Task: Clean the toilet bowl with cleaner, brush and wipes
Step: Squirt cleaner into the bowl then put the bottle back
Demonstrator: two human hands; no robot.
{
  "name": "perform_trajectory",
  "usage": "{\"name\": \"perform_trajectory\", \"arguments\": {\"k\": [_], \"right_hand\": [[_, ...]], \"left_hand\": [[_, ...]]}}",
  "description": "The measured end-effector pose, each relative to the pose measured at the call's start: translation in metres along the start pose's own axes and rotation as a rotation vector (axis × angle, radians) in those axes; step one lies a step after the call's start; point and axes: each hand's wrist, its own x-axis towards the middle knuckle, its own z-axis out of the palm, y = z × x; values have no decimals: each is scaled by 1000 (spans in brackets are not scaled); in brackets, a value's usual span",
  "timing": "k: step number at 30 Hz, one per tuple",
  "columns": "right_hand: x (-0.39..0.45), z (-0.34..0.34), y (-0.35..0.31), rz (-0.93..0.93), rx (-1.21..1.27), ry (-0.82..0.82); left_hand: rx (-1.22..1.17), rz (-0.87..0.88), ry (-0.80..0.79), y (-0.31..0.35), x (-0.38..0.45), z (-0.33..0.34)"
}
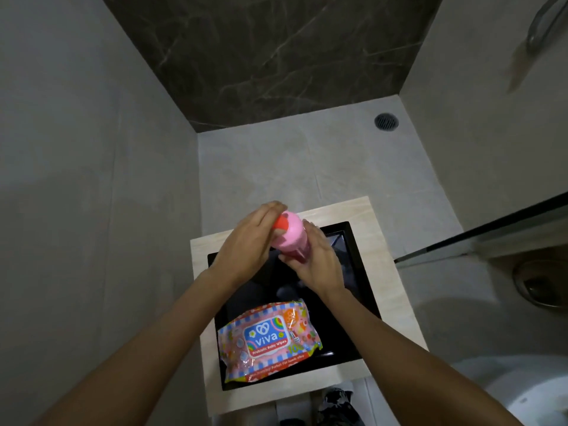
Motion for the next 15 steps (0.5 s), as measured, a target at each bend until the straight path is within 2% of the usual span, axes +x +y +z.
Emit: {"name": "perform_trajectory", "arguments": {"k": [3,9,11,15], "right_hand": [[10,21,-12,-40,27,12],[28,47,-32,-192,8,44],[28,47,-32,-216,14,27],[13,31,-32,-241,35,29]], "left_hand": [[-59,-121,66,-26,-8,-5],[-2,-308,98,-65,-17,-12],[9,-264,53,-68,-21,-15],[168,44,-40,-64,-36,-19]]}}
